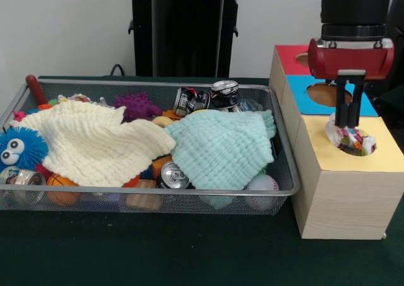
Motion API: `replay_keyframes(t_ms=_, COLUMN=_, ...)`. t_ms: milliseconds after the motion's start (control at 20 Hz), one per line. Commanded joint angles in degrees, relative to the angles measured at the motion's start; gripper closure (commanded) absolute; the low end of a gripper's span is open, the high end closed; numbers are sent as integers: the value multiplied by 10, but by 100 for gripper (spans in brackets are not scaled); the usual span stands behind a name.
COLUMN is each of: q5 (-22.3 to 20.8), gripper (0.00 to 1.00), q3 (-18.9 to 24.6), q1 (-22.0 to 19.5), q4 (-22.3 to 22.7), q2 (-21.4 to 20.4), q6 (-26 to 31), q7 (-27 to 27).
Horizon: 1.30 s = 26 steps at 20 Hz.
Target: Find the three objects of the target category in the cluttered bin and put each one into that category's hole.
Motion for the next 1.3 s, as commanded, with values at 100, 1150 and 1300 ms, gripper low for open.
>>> replay_keyframes(t_ms=100, q5=41, gripper=100, q3=9, q1=26, q4=-19, q2=40, q6=77, q7=113)
replay_keyframes(t_ms=1150, q5=84, gripper=100, q3=-43, q1=60, q4=-32, q2=86, q6=113, q7=116)
replay_keyframes(t_ms=1300, q5=87, gripper=100, q3=-43, q1=61, q4=-31, q2=85, q6=115, q7=115)
